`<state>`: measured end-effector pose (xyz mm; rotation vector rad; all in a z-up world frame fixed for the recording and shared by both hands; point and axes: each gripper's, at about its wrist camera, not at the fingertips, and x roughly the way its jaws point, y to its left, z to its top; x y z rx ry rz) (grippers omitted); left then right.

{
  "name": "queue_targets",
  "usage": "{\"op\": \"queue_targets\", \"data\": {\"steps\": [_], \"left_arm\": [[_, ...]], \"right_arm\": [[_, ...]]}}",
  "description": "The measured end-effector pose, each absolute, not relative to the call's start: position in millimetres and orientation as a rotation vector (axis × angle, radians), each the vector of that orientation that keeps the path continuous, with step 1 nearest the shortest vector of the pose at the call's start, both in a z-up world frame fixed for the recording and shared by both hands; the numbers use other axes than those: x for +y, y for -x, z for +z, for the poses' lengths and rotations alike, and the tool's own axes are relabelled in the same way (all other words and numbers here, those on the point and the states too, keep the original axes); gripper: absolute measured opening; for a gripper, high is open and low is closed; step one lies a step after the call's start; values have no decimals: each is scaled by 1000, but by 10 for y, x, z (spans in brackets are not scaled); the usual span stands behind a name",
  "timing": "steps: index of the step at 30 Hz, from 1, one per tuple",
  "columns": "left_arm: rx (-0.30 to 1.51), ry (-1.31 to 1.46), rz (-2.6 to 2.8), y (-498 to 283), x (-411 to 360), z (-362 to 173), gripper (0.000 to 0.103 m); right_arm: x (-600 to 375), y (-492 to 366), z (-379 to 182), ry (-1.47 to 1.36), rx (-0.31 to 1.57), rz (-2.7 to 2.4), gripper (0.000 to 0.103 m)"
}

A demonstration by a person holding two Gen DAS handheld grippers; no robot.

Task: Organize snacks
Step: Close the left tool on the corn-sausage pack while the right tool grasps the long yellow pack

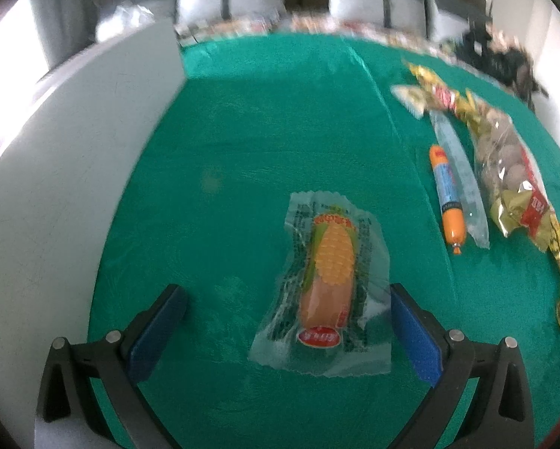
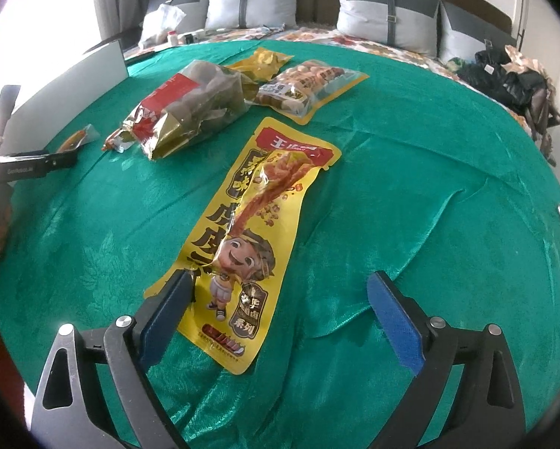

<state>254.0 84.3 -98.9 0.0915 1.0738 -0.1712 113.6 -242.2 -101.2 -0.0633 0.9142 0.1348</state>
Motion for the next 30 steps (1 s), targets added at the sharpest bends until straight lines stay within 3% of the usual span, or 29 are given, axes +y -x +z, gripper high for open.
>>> {"op": "queue_targets", "data": {"steps": [5,6,8,10,18,25,29,30], "left_arm": [[1203,-131,-207,-2695,720,-951,98],[1186,-141,-232,-2666,679,-914,86],[1159,-157,-262,-2605,614,-851,50],[1162,-148,-279,-2534,580,-824,45],[1117,90,-281,-1842,727,-808,43],[1021,161,-272,-1477,800,-845,44],[987,171,-279,-1432,892,-897,44],[981,178,-283,-1424,927,-910,44]], "right_arm": [[-2423,-1137,-1013,63,915,135,96],[-2422,-1130,-1014,62,915,135,96],[-2423,-1131,-1015,61,914,136,96],[-2421,-1128,-1016,62,914,135,96],[-2432,-1144,-994,55,936,155,96],[-2473,-1791,-811,-214,1196,46,95],[-1999,-2056,-947,44,1271,10,96],[-1944,-2044,-922,68,1240,17,92]]}}
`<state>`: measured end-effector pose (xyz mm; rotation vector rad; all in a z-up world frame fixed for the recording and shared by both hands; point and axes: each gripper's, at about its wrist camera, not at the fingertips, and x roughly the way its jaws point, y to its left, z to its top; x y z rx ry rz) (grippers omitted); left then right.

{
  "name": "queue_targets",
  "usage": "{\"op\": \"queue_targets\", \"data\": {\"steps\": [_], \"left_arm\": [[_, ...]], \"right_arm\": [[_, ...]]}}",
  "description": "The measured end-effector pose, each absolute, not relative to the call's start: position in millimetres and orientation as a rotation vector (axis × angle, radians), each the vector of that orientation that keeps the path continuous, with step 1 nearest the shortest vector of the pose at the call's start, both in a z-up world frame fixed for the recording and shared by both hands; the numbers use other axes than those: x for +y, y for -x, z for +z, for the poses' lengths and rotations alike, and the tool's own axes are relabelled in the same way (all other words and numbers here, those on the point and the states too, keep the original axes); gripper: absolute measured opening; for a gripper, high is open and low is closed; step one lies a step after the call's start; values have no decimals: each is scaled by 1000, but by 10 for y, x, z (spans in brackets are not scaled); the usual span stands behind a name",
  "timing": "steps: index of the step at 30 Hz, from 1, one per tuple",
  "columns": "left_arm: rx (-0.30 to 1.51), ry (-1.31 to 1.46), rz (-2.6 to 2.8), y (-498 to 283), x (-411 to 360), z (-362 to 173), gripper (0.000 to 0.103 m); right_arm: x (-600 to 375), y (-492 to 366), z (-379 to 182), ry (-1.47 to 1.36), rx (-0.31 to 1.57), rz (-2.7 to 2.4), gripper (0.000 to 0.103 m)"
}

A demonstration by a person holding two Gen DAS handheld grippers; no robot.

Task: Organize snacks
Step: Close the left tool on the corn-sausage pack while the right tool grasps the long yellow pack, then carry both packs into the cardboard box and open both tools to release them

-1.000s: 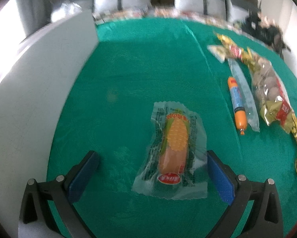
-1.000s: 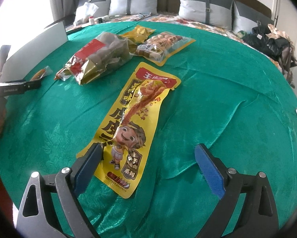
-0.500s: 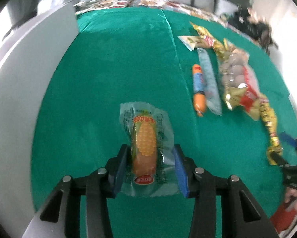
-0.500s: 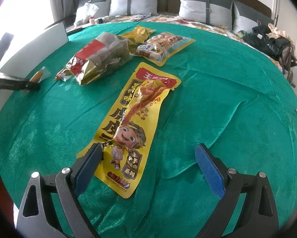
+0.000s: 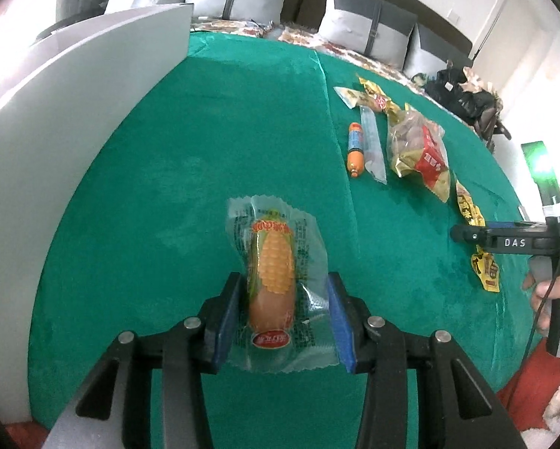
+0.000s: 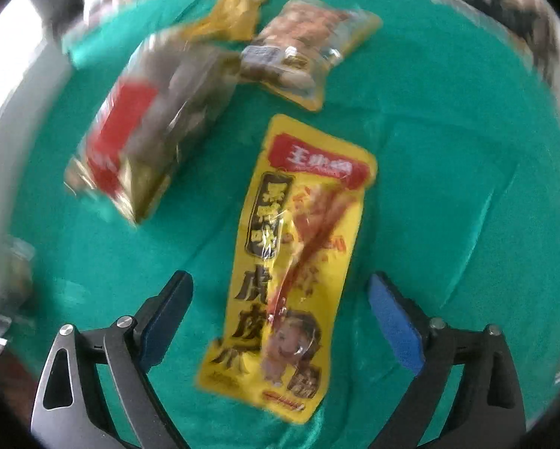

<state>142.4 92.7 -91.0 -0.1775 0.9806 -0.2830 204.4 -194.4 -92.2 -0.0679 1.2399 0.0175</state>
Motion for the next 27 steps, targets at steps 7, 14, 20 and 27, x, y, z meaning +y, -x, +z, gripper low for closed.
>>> {"op": "queue_targets", "data": {"steps": [7,14,20,27], "left_arm": [[959,255,-318,-1422,1136,-906,44],[933,263,-358,-1389,1104,-814,44],[920,285,-368,-1384,1130,-791,44],[919,377,-397,-1371,1224,-772,44]], "right_arm": [[-2139,-1784,-731,5,1231,17,47],[-2401,-1502,-456,-201,1164,77,45],[-2435,-1379,-502,-337,1142,112,45],[-2223,-1391,-505,-358,1141,186,46]]}}
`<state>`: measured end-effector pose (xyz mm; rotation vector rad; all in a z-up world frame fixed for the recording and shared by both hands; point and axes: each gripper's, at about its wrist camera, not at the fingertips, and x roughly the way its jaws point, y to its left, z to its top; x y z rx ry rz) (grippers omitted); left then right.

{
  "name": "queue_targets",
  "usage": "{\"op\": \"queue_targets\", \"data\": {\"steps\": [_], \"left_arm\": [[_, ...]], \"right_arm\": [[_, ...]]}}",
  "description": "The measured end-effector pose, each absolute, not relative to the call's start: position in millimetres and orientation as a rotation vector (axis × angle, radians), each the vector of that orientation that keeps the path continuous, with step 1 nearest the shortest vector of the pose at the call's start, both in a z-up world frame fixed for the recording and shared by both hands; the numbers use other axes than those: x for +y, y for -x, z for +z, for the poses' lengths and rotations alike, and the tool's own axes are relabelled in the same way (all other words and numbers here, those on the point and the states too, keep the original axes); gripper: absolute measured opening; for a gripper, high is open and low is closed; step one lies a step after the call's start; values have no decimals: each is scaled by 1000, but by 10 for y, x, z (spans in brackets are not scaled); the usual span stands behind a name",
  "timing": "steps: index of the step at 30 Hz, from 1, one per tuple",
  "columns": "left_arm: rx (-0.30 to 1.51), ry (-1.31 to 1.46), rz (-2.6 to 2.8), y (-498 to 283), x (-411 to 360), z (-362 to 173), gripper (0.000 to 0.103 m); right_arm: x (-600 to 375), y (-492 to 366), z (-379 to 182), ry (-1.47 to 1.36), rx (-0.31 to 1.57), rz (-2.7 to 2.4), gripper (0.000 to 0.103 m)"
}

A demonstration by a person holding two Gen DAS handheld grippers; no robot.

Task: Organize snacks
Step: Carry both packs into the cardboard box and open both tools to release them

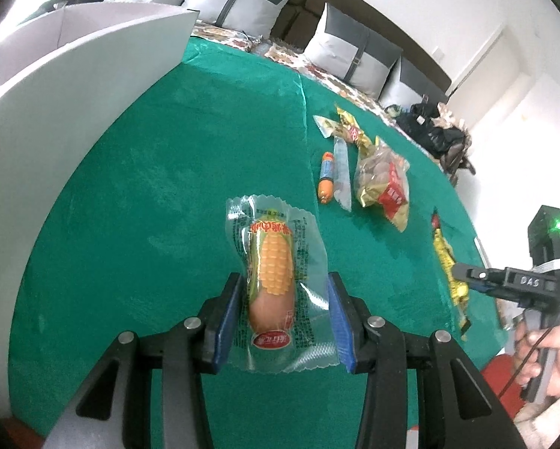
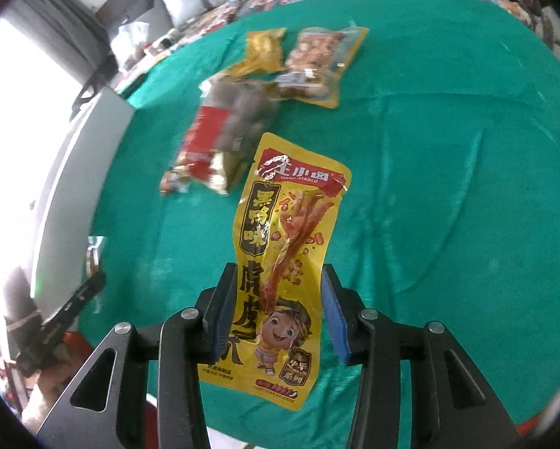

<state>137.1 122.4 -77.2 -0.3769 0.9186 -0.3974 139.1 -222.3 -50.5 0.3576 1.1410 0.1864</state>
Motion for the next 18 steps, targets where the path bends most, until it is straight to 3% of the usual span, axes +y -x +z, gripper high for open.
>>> {"op": "queue_targets", "data": {"steps": [12,18], "left_arm": [[930,539,-416,-1334,1390,-746,43],[830,612,-438,-1294,1722,-138,43]], "right_arm": [[-1814,-1434,-562,-267,1137,251,46],[-1507,-1655,-244,-283,1107,325,46]]}}
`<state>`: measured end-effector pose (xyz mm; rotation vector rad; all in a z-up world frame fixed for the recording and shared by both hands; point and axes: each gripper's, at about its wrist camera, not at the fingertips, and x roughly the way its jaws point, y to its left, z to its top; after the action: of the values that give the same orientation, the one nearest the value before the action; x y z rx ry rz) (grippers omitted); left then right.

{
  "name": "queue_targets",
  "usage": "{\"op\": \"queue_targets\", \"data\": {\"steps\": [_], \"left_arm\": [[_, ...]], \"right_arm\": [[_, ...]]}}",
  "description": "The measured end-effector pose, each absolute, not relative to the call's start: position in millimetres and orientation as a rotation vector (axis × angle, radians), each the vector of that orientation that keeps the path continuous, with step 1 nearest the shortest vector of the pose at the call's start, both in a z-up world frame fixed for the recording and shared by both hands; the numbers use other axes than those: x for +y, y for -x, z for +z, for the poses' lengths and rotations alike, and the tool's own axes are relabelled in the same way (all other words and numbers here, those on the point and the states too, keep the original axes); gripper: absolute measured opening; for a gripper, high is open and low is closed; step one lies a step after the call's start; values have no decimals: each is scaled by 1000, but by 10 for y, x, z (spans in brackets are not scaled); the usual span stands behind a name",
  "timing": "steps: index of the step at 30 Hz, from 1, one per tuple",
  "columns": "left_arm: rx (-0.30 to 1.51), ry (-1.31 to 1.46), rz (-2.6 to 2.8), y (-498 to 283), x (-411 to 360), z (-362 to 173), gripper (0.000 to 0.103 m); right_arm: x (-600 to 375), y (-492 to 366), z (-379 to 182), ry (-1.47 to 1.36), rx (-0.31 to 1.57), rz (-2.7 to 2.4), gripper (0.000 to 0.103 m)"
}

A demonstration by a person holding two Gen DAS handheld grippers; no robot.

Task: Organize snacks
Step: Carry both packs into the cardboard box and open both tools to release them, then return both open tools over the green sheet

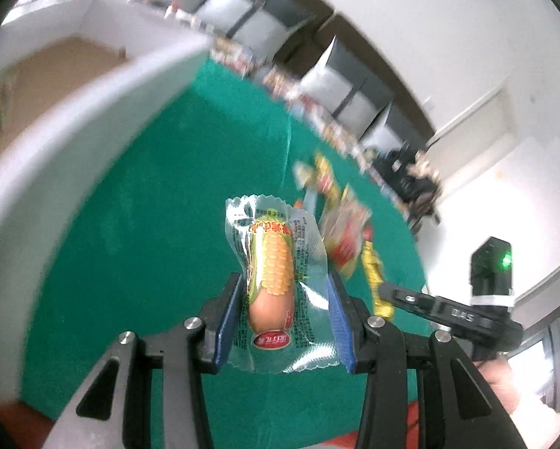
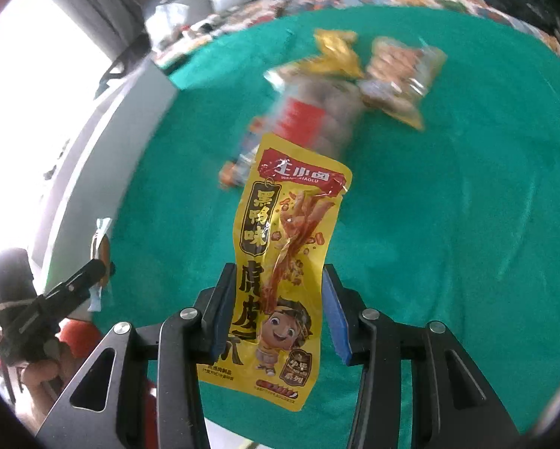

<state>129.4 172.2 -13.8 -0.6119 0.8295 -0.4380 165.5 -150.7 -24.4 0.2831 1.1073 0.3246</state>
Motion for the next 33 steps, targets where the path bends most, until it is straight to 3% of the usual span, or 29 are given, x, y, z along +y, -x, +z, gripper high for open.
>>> {"op": "queue_targets", "data": {"steps": [6,12,14,16,18,22,27,33], "left_arm": [[699,542,-246,-1344,2688,605,44],[709,453,14,-1339,3538,606,47],[732,425,100,-1309,3728,452,54],[761,423,169,-1252,3902,254,68],[772,434,207,-1184,3972,101,76],[771,465,234,-1017,3993,-63,78],[747,448,162,-984,3710,103,78],[725,316,-63,-1136,2649,505,87]], "right_arm": [[-392,-2074,636,-240,970,579,47],[1068,-2239,1123,-206,915,831,48],[1516,-2227,1082,-182,900,863,50],[1759,-2209,1012,-152,882,869,67],[1973,-2246,893,-96,895,858,75],[1790,-2212,682,-99,895,830,73],[963,-2144,390,-21,871,708,75],[-587,-1720,-400,154,912,381,75]]}}
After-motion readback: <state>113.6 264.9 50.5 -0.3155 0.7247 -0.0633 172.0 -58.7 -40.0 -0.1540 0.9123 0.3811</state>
